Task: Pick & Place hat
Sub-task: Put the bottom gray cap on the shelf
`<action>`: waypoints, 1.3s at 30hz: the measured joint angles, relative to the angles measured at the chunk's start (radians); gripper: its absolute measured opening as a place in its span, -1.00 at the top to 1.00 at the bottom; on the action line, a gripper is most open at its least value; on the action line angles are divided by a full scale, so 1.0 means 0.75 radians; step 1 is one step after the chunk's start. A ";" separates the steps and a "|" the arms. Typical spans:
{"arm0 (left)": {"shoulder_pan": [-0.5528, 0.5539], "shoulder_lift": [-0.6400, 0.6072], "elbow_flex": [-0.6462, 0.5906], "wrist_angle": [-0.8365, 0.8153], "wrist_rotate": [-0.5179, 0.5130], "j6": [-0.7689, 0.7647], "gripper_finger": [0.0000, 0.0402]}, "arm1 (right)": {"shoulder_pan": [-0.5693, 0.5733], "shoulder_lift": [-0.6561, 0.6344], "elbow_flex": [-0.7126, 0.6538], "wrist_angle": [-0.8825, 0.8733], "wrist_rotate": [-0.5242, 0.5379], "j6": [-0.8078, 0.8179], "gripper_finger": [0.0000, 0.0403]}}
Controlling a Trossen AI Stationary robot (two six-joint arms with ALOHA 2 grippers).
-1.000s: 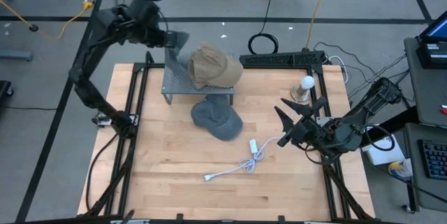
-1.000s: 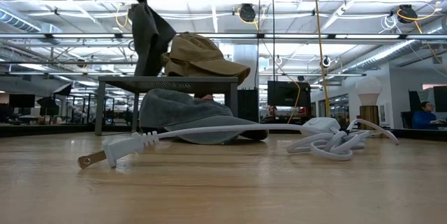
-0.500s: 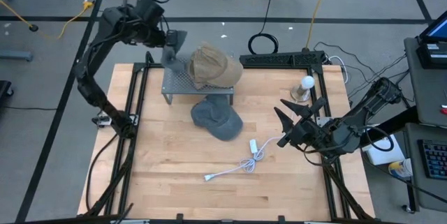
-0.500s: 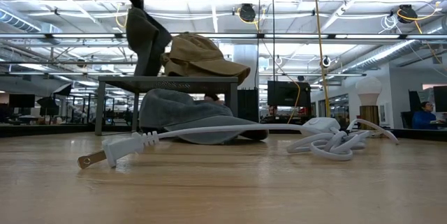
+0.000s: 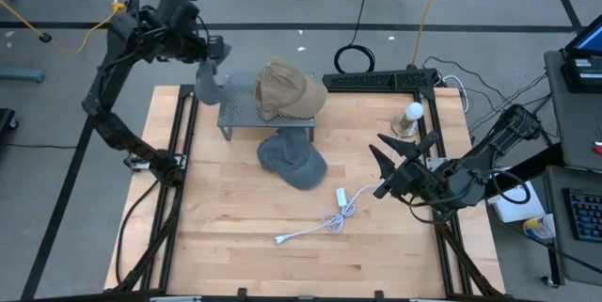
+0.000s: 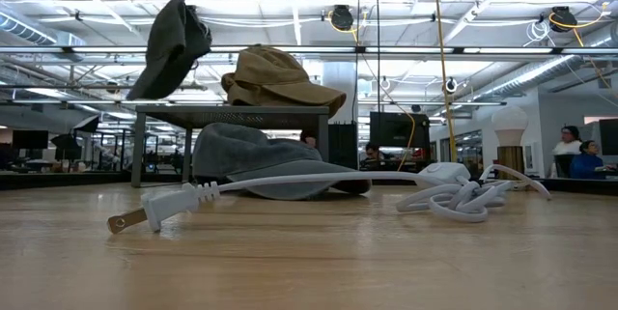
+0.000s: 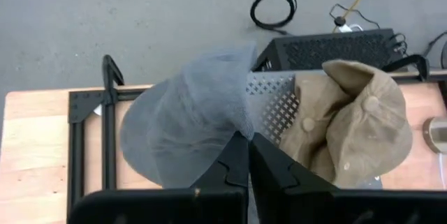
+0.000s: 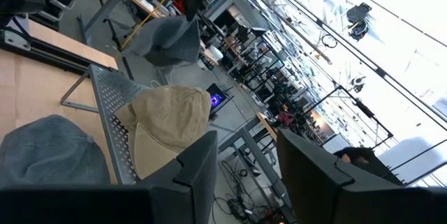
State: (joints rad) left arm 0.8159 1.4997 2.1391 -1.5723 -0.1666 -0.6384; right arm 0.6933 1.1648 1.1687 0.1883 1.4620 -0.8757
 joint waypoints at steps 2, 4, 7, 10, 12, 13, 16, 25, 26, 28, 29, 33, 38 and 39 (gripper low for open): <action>-0.032 0.026 0.000 -0.001 0.000 -0.017 1.00 | 0.000 0.000 0.000 -0.001 0.000 0.000 0.31; -0.061 0.064 0.000 0.000 -0.008 -0.039 1.00 | 0.000 0.000 0.000 -0.007 0.000 0.000 0.31; -0.093 0.119 -0.002 0.008 -0.016 -0.076 1.00 | 0.000 0.000 0.000 -0.009 0.001 0.000 0.31; -0.115 0.166 -0.001 0.009 -0.019 -0.095 1.00 | 0.000 0.000 0.000 -0.009 0.002 -0.001 0.31; -0.128 0.204 -0.001 0.016 -0.011 -0.096 1.00 | 0.000 0.000 0.000 -0.009 0.002 -0.001 0.31; -0.135 0.221 -0.001 0.027 0.003 -0.096 1.00 | 0.000 0.000 0.000 -0.009 0.002 -0.001 0.31; -0.150 0.256 -0.001 0.066 0.019 -0.109 1.00 | 0.000 0.000 0.000 -0.009 0.002 -0.001 0.31; -0.172 0.284 -0.001 0.209 0.005 -0.256 1.00 | 0.000 0.000 0.000 -0.009 0.002 -0.001 0.31; -0.172 0.284 -0.001 0.203 -0.006 -0.273 1.00 | 0.000 0.000 0.000 -0.009 0.002 -0.001 0.31; -0.178 0.284 -0.001 0.168 -0.032 -0.319 1.00 | 0.000 0.000 0.000 -0.009 0.002 -0.001 0.31; -0.181 0.284 -0.001 0.154 -0.037 -0.339 1.00 | 0.000 0.000 0.000 -0.009 0.001 -0.001 0.31; -0.214 0.289 -0.025 0.159 -0.045 -0.377 1.00 | 0.000 0.000 0.000 -0.009 0.000 -0.001 0.31; -0.257 0.330 -0.047 0.144 -0.070 -0.430 1.00 | 0.000 0.000 0.000 -0.009 -0.014 -0.001 0.31; -0.265 0.340 -0.050 0.146 -0.076 -0.442 1.00 | 0.000 0.000 0.000 -0.009 -0.030 -0.001 0.31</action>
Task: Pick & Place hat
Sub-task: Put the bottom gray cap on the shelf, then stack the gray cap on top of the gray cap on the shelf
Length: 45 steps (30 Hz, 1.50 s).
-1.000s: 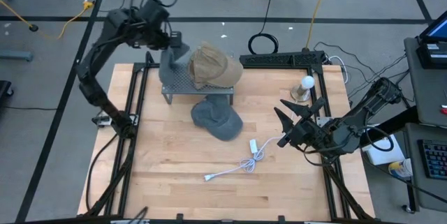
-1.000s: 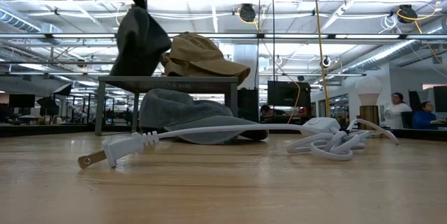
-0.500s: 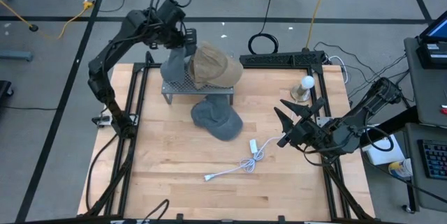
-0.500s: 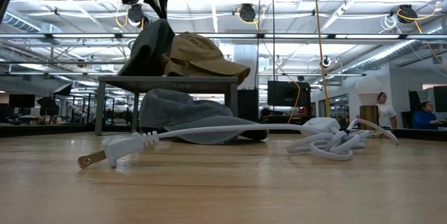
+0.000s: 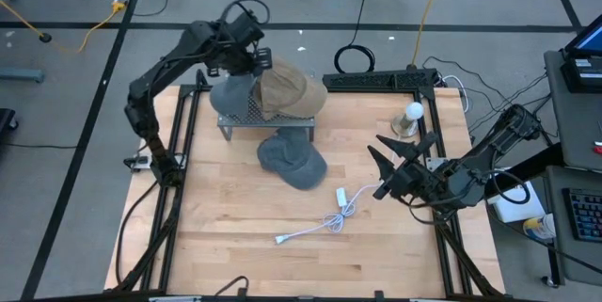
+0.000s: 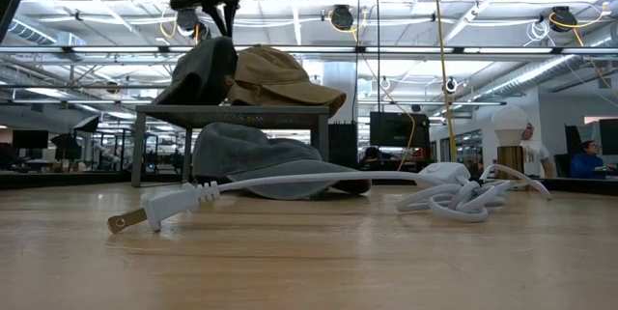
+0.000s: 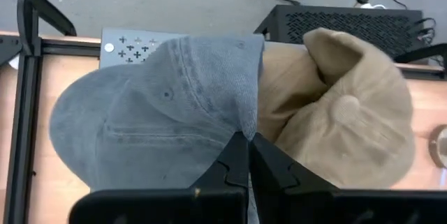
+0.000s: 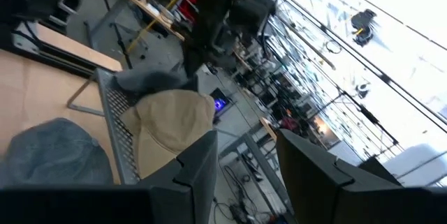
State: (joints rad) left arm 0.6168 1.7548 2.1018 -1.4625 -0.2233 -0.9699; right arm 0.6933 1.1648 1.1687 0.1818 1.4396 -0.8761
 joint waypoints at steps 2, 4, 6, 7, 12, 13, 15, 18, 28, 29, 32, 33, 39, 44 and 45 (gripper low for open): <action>-0.008 0.022 -0.012 0.000 -0.010 -0.020 1.00 | 0.000 0.000 0.000 -0.002 -0.008 0.000 0.31; -0.016 0.047 -0.022 0.009 -0.008 -0.047 1.00 | 0.000 0.000 0.000 -0.001 -0.006 0.000 0.31; -0.023 0.072 -0.024 0.012 -0.001 -0.054 1.00 | 0.000 0.001 0.000 -0.001 -0.006 0.000 0.31; -0.024 0.084 -0.024 0.013 0.007 -0.058 1.00 | 0.000 0.001 0.000 -0.001 -0.006 0.000 0.31; -0.032 0.129 -0.025 0.039 0.020 -0.082 1.00 | 0.000 0.001 0.000 -0.001 -0.006 0.000 0.31; -0.032 0.134 -0.025 0.046 0.023 -0.084 1.00 | 0.000 0.000 0.000 -0.001 -0.006 0.000 0.31; -0.034 0.137 -0.025 0.064 0.024 -0.084 1.00 | 0.000 0.000 0.000 -0.001 -0.006 0.000 0.31; -0.033 0.138 -0.025 0.064 0.026 -0.084 0.96 | 0.000 0.001 0.000 -0.001 -0.005 0.000 0.31; -0.030 0.129 -0.025 0.078 0.056 -0.063 0.60 | 0.000 0.001 0.000 -0.001 -0.006 -0.001 0.31; -0.028 0.127 -0.025 0.078 0.064 -0.061 0.56 | 0.000 0.001 0.000 0.000 -0.006 0.000 0.31; -0.020 0.109 -0.025 0.081 0.067 -0.052 0.43 | 0.000 0.001 0.000 0.000 -0.006 0.000 0.31; -0.020 0.106 -0.024 0.084 0.067 -0.053 0.39 | 0.000 0.000 0.000 0.000 -0.006 0.000 0.31; -0.010 0.056 -0.025 0.109 0.065 -0.084 0.14 | 0.000 0.000 0.000 0.000 -0.008 0.000 0.31; -0.033 -0.015 -0.025 0.109 0.089 -0.081 0.03 | 0.000 0.001 0.000 -0.001 -0.049 0.001 0.31; -0.050 -0.034 -0.025 0.108 0.100 -0.081 0.01 | 0.000 0.000 0.000 0.000 -0.055 0.001 0.31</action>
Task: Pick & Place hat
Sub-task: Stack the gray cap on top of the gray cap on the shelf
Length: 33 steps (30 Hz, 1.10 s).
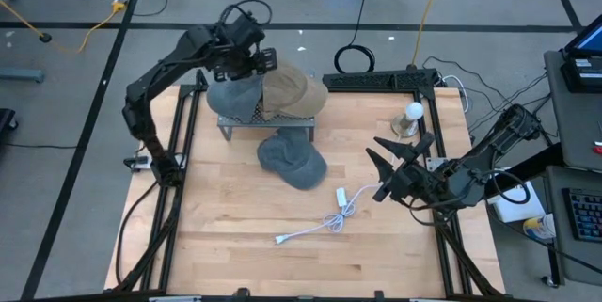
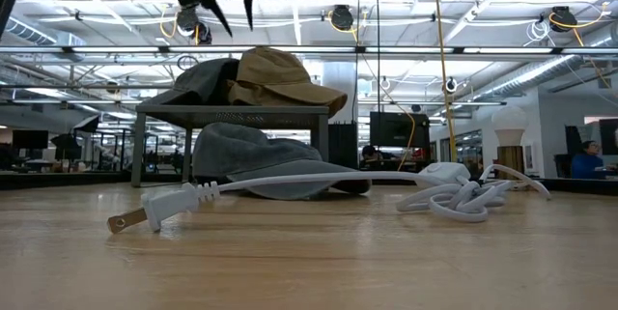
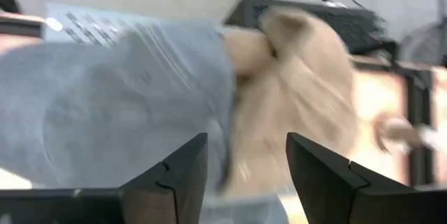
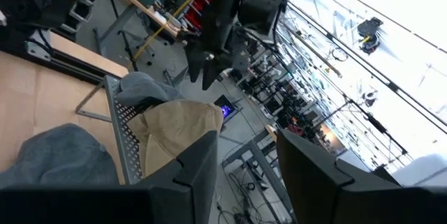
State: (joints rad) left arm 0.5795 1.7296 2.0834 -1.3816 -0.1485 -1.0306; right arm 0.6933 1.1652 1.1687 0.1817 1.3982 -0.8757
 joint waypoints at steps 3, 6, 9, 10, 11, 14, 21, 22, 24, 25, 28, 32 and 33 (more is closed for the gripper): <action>-0.058 -0.030 0.002 -0.008 0.034 0.015 -0.01 | 0.000 0.000 0.000 0.000 -0.020 0.000 0.31; -0.116 -0.035 0.001 -0.012 0.094 0.038 -0.01 | 0.000 0.000 0.000 0.000 -0.020 -0.001 0.31; -0.182 -0.039 0.001 -0.012 0.204 0.067 0.03 | 0.000 0.000 0.000 0.000 -0.020 -0.002 0.31; -0.207 -0.039 0.001 -0.011 0.239 0.075 0.04 | -0.001 0.000 0.000 0.000 -0.020 -0.001 0.31; -0.233 -0.039 0.001 -0.010 0.267 0.084 0.05 | -0.001 0.000 0.000 0.000 -0.020 -0.001 0.31; -0.323 -0.038 0.001 -0.007 0.302 0.090 0.09 | -0.001 0.000 0.000 0.000 -0.020 -0.003 0.31; -0.533 -0.038 0.001 -0.018 0.300 0.105 0.16 | -0.001 0.000 0.000 0.000 -0.020 -0.002 0.31; -0.559 -0.038 0.001 -0.018 0.298 0.102 0.17 | -0.001 0.000 0.000 0.000 -0.020 -0.002 0.31; -0.608 -0.038 0.001 -0.018 0.296 0.083 0.19 | -0.001 0.000 0.000 0.000 -0.019 -0.001 0.31; -0.633 -0.038 0.001 -0.017 0.289 0.066 0.20 | -0.001 0.000 0.000 0.000 -0.019 -0.002 0.31; -0.702 -0.038 0.001 -0.021 0.251 0.019 0.22 | -0.001 0.000 0.000 0.000 -0.018 -0.001 0.31; -0.773 -0.039 -0.032 -0.080 0.196 -0.100 0.17 | -0.001 0.000 0.000 0.000 -0.018 -0.001 0.31; -0.788 -0.039 -0.054 -0.093 0.172 -0.123 0.15 | -0.001 0.000 0.000 0.000 -0.019 -0.001 0.31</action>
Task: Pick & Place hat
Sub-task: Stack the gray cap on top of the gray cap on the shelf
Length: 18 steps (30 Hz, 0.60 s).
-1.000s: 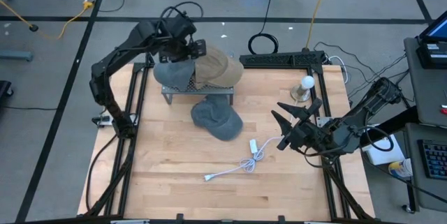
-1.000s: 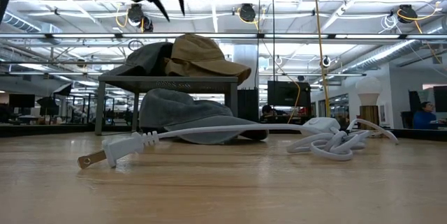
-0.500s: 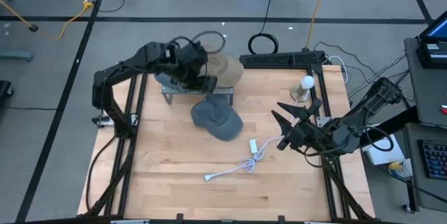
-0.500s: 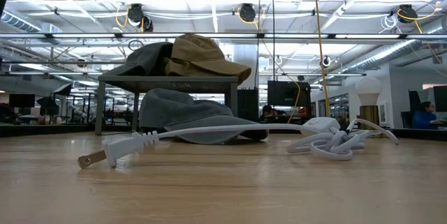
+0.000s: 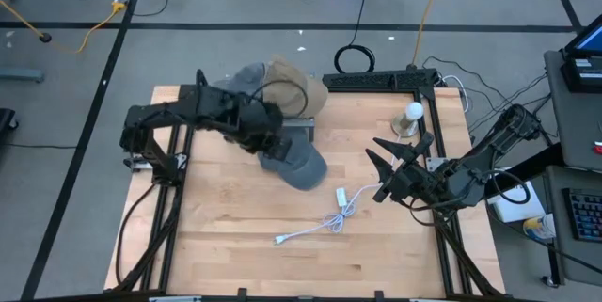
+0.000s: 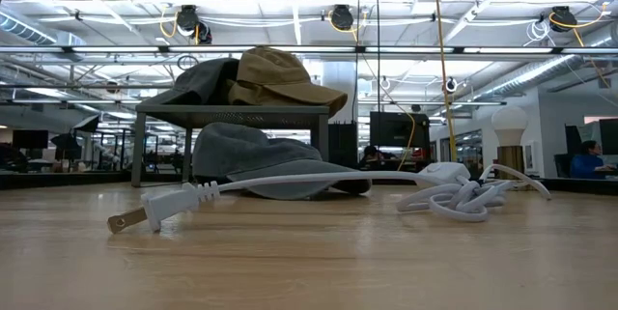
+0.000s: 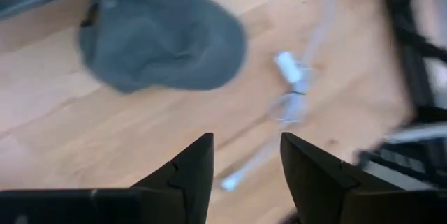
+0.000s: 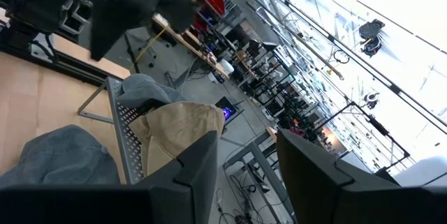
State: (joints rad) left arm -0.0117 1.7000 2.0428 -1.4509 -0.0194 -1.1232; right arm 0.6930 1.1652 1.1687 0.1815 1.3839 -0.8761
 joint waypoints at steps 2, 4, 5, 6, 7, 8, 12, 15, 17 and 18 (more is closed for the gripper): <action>-0.027 0.002 -0.059 -0.043 -0.043 -0.043 0.08 | 0.000 0.000 0.000 0.000 0.000 0.000 0.31; -0.043 0.003 -0.128 -0.052 -0.062 -0.068 0.00 | 0.000 0.000 0.000 0.000 -0.001 -0.001 0.31; -0.048 0.002 -0.166 -0.052 -0.072 -0.076 -0.04 | 0.000 0.000 0.000 0.000 -0.001 -0.002 0.31; -0.050 0.002 -0.207 -0.053 -0.084 -0.082 -0.09 | 0.000 0.000 0.000 0.000 -0.001 -0.002 0.31; -0.051 0.002 -0.246 -0.051 -0.099 -0.088 -0.13 | 0.000 0.000 0.000 0.000 -0.001 -0.002 0.31; -0.051 0.003 -0.287 -0.044 -0.118 -0.089 -0.17 | 0.000 0.000 0.000 0.000 -0.001 -0.002 0.31; -0.050 0.002 -0.466 0.055 -0.197 -0.068 -0.31 | 0.000 0.000 0.000 0.000 -0.001 -0.004 0.31; -0.044 0.003 -0.598 0.167 -0.205 -0.008 -0.39 | 0.000 0.000 0.000 0.000 -0.001 -0.004 0.31; -0.039 0.002 -0.691 0.260 -0.224 0.054 -0.45 | 0.000 -0.001 0.000 0.000 -0.002 -0.004 0.31; -0.037 0.003 -0.732 0.300 -0.241 0.081 -0.47 | 0.000 0.000 0.000 -0.001 -0.002 -0.004 0.31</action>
State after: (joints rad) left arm -0.0397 1.7020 1.4936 -1.2258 -0.2003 -1.0622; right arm 0.6930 1.1652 1.1687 0.1811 1.3827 -0.8793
